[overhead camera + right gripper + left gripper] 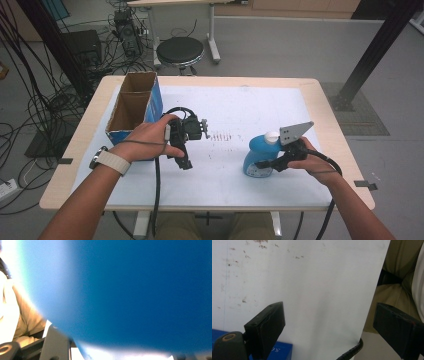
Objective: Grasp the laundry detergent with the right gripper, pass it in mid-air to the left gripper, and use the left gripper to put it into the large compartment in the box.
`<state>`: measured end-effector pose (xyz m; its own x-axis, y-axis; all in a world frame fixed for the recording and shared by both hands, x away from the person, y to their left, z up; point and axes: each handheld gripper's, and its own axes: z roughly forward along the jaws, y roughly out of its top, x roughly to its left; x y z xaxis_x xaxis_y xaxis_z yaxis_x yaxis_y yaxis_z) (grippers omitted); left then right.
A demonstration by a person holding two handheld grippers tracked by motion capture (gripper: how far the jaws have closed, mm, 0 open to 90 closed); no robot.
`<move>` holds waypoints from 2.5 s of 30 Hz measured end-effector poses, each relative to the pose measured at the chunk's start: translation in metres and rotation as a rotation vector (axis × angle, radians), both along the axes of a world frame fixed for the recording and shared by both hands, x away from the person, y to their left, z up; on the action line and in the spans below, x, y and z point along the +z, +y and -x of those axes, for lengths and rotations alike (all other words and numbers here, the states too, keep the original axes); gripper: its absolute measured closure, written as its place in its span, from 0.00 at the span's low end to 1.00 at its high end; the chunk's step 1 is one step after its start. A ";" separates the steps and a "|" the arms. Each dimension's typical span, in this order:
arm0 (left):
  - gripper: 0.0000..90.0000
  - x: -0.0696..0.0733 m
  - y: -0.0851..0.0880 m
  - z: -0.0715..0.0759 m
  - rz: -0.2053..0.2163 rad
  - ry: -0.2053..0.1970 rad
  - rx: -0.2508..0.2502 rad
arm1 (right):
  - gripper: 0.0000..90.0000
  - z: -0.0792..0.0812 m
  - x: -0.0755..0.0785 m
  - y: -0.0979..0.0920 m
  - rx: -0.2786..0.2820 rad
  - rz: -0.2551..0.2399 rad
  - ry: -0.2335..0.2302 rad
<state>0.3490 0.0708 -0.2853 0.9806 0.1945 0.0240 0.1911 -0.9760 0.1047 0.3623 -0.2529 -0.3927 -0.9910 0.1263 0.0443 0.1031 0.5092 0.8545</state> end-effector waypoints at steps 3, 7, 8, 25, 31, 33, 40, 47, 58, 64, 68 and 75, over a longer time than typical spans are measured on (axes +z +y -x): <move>0.12 0.000 0.000 0.000 -0.005 0.000 -0.007 | 0.46 0.000 -0.001 -0.001 0.002 -0.005 0.000; 0.13 0.001 0.001 0.000 -0.001 -0.003 -0.006 | 0.46 0.000 -0.001 0.000 0.008 -0.004 -0.008; 0.13 0.001 0.001 0.000 -0.001 -0.003 -0.006 | 0.46 0.000 -0.001 -0.001 0.010 -0.005 -0.011; 0.13 0.001 0.000 0.001 0.001 -0.001 -0.007 | 0.47 -0.002 -0.001 -0.001 0.011 -0.012 0.002; 0.13 0.001 0.001 0.001 0.002 -0.003 -0.006 | 0.47 -0.002 -0.002 -0.001 0.005 -0.012 0.007; 0.13 0.001 0.001 0.001 0.003 -0.002 -0.006 | 0.47 -0.002 -0.001 -0.001 0.004 -0.012 0.008; 0.13 0.001 0.001 0.000 -0.001 -0.001 -0.009 | 0.47 -0.003 -0.002 -0.001 0.007 -0.014 0.014; 0.13 0.002 0.000 -0.001 -0.001 0.002 -0.008 | 0.47 -0.003 -0.001 -0.001 0.009 -0.011 0.016; 0.13 0.002 0.000 -0.001 -0.001 0.000 -0.010 | 0.46 -0.004 -0.001 -0.001 0.011 -0.007 0.017; 0.13 0.002 0.000 0.000 0.001 -0.002 -0.009 | 0.46 -0.003 -0.001 -0.001 0.012 -0.008 0.014; 0.13 0.002 -0.001 0.000 0.005 -0.004 -0.007 | 0.46 -0.004 -0.002 -0.001 0.012 -0.009 0.018; 0.13 0.002 0.000 0.000 0.004 -0.007 -0.005 | 0.46 -0.004 -0.002 -0.001 0.014 -0.008 0.019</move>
<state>0.3494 0.0711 -0.2833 0.9814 0.1894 0.0298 0.1851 -0.9766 0.1097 0.3666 -0.2534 -0.3942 -0.9916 0.1121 0.0644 0.1125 0.5038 0.8565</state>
